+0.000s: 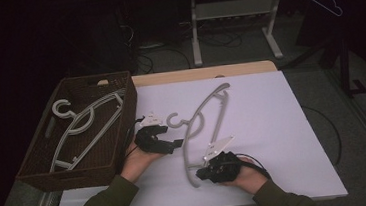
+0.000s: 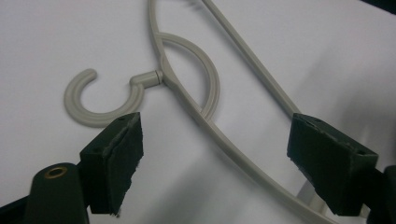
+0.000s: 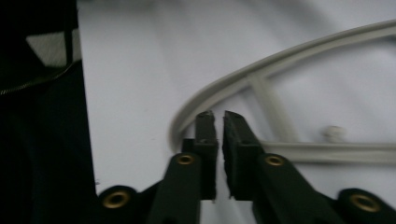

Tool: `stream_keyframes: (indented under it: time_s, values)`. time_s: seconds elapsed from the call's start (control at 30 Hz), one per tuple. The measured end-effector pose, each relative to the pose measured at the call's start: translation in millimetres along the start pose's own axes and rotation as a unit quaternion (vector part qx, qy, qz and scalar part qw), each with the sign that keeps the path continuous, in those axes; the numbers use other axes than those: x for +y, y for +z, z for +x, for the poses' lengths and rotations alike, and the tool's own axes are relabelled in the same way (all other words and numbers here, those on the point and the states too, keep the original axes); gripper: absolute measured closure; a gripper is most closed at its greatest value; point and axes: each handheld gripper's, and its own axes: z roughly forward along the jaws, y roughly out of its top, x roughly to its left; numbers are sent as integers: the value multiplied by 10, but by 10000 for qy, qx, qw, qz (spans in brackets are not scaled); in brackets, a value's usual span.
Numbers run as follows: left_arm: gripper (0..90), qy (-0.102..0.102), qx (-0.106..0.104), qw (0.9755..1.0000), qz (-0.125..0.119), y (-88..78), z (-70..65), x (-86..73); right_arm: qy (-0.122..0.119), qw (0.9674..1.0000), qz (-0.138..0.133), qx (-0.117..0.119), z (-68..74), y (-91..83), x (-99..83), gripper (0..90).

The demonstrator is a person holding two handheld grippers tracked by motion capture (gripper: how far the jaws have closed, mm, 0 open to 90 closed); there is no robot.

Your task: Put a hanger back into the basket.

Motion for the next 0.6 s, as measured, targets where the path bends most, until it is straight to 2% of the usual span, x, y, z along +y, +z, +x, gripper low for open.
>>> stream_keyframes:
  time_s: [0.03,0.13,0.17,0.23,0.27,0.4,0.47,0.6]
  values:
    - [194,-6,4,10000,38,25,-5,-5,-29,9999,-71,-100,-36,-46,-8,752]
    - [219,-6,29,9999,157,108,-29,-16,153,9991,-292,-276,-121,-177,-39,626]
    - [228,27,36,9998,212,132,-34,-18,182,9985,-342,-378,-146,-215,-50,614]
    - [252,15,74,9996,282,188,-52,-19,258,9974,-412,-529,-201,-288,-74,618]
    - [261,-54,59,9996,258,225,-67,-22,350,9967,-433,-582,-225,-319,-84,624]
    - [308,57,155,9986,510,336,-82,-24,442,9945,-501,-805,-320,-398,-137,629]
    - [326,74,174,9982,571,395,-95,-29,492,9936,-536,-868,-345,-431,-156,630]
    - [365,182,360,9968,694,484,-127,-33,574,9920,-578,-968,-387,-478,-183,629]
